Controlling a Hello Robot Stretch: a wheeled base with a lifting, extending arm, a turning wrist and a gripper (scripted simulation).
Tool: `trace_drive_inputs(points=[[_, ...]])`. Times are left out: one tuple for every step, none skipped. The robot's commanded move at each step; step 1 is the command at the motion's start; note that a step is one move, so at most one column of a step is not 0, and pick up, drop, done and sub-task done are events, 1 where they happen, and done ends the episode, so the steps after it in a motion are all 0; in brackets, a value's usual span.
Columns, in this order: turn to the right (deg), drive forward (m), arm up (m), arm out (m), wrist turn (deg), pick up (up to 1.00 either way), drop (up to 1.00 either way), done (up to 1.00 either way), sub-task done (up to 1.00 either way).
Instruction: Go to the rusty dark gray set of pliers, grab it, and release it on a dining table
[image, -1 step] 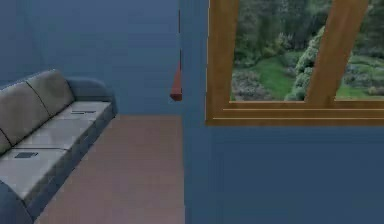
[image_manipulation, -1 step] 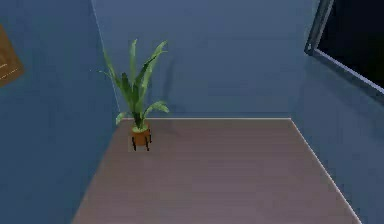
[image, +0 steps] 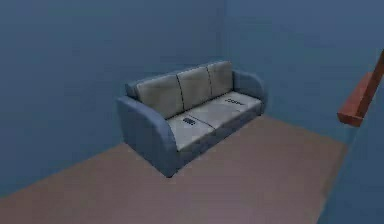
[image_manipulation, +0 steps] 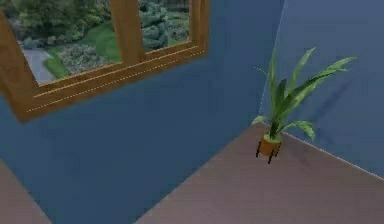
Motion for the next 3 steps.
trace_drive_inputs(points=[[0.0,0.8,0.0,0.0,0.0,0.0,0.0,0.0,0.0],[42.0,0.0,0.0,0.0,0.0,0.0,0.0,0.0,0.0],[0.0,1.0,0.0,0.0,0.0,0.0,0.0,0.0,0.0]])
